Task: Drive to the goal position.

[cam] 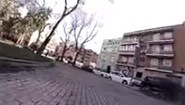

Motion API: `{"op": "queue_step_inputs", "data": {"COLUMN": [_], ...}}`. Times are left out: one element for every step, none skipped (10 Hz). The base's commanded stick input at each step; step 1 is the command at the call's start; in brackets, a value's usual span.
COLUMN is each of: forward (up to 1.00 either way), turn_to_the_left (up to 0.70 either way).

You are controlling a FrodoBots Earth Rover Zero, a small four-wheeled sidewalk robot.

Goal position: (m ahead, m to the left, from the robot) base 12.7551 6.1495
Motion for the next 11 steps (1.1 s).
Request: {"op": "queue_step_inputs", "data": {"forward": [0.7,0.7,0.7,0.7,0.7,0.7,0.7,0.7,0.7,0.7,0.7], "turn_to_the_left": [0.0,0.0,0.0,0.0,0.0,0.0,0.0,0.0,0.0,0.0,0.0]}}
